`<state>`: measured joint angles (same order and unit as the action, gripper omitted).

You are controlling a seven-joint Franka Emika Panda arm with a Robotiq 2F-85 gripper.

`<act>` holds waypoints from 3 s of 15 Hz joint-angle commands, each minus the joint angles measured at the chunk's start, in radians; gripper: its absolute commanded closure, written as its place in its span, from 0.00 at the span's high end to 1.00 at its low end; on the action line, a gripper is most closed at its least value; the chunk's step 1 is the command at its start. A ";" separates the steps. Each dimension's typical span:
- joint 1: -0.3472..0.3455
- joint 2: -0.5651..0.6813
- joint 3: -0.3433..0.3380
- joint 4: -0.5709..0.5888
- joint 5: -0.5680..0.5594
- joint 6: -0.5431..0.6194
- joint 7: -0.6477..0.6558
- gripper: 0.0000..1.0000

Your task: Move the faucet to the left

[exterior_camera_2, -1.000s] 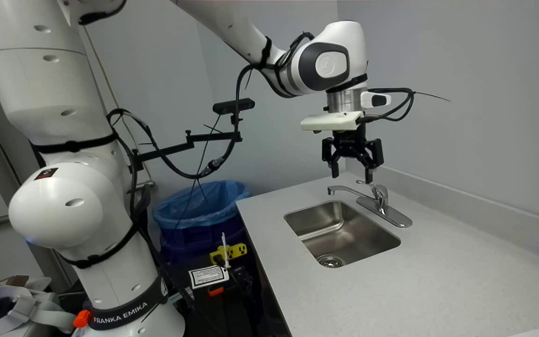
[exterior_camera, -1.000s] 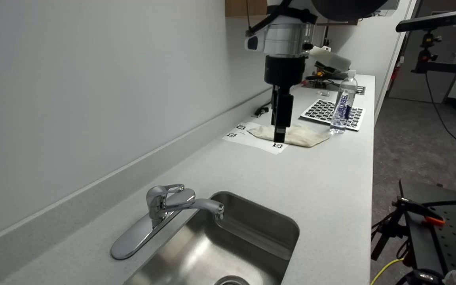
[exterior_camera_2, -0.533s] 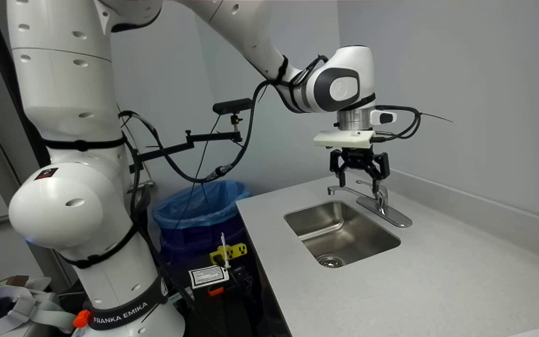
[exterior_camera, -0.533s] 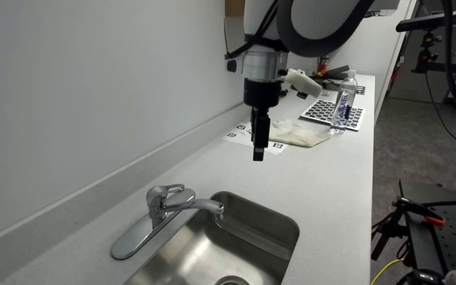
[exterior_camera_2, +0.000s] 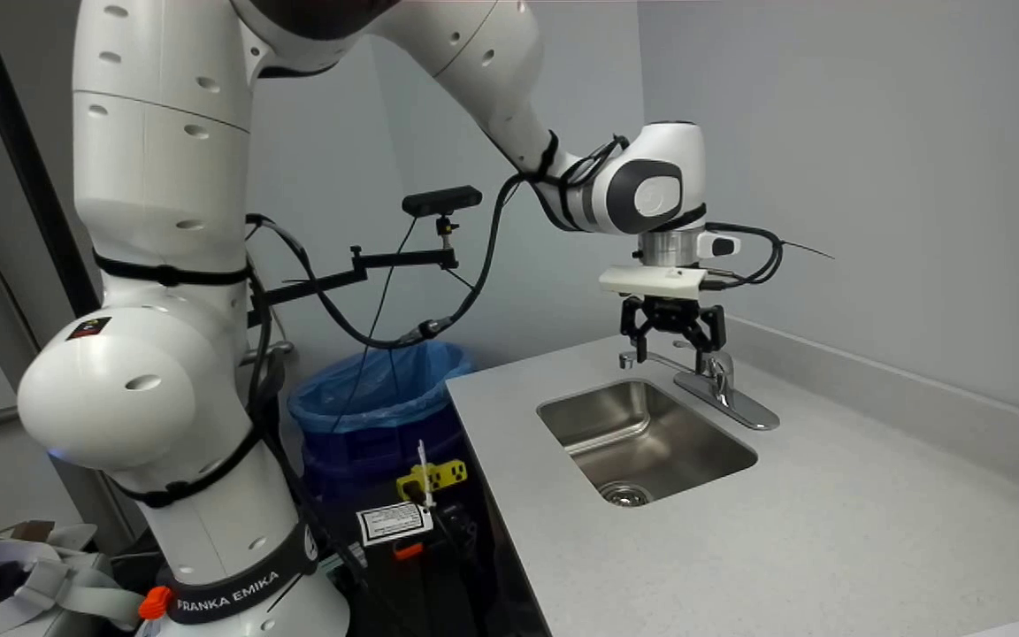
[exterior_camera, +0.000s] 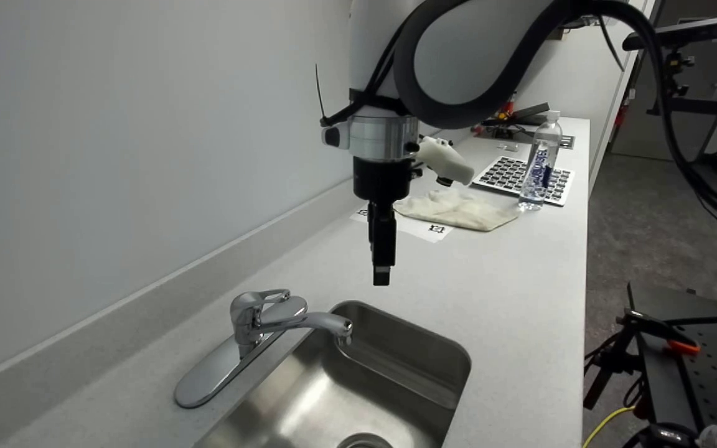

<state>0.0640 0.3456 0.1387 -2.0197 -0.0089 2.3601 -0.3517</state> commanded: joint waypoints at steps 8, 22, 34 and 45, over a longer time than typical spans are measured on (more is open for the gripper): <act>-0.037 0.034 0.003 0.047 0.047 0.024 -0.020 1.00; -0.024 0.251 0.058 0.247 0.083 0.020 -0.010 0.87; -0.023 0.312 0.134 0.312 0.117 0.025 -0.025 0.00; -0.004 0.329 0.163 0.315 0.119 0.025 -0.057 0.00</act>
<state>0.0421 0.6361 0.2669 -1.7344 0.0743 2.3755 -0.3723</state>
